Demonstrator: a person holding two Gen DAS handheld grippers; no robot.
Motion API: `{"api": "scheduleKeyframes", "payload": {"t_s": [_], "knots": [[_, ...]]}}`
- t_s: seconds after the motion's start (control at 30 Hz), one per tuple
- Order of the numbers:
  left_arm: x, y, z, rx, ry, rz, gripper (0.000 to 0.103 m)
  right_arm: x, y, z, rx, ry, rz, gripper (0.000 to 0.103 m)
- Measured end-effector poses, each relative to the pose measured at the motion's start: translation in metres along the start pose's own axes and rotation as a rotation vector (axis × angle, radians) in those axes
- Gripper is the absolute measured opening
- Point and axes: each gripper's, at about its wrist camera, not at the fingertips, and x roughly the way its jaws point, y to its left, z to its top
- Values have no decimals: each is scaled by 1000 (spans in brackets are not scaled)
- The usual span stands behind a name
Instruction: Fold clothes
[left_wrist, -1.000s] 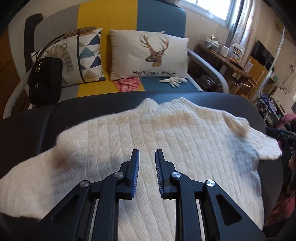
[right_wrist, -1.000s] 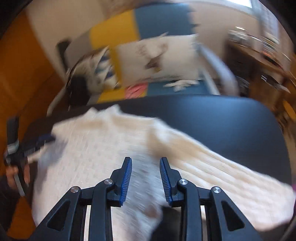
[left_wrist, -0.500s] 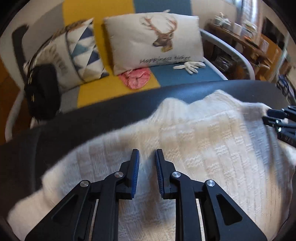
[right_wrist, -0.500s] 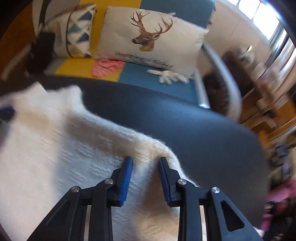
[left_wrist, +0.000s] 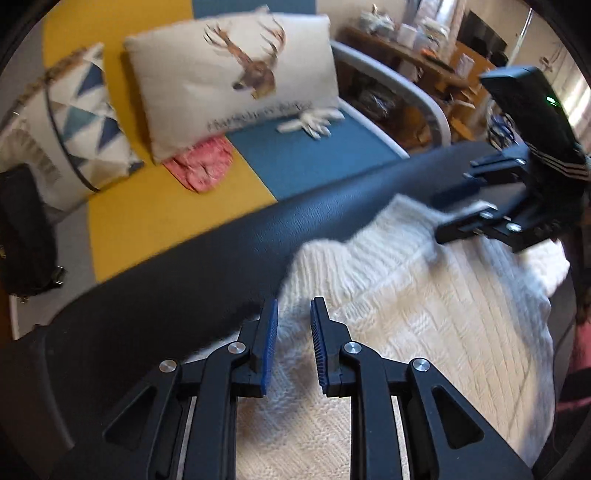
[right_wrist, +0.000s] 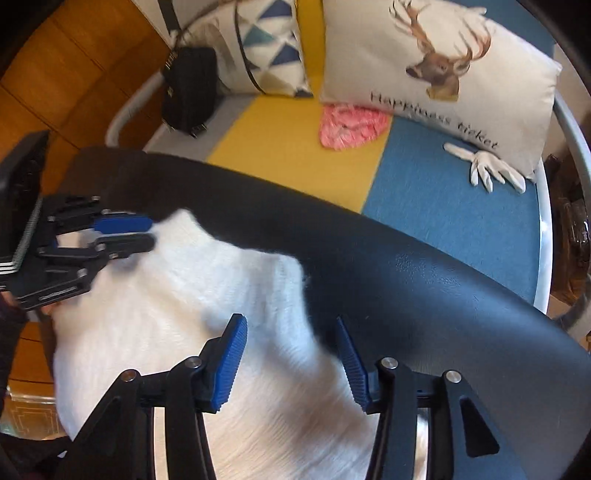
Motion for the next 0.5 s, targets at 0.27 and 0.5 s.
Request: {"api": "scheduleKeyframes", "payload": {"t_s": [0.27, 0.5], "knots": [[13, -45, 4, 155, -58, 107, 4, 6, 45, -7, -153, -28, -195, 6], [-36, -77, -10, 113, -435, 347, 1, -50, 77, -30, -227, -271, -386, 5]]}}
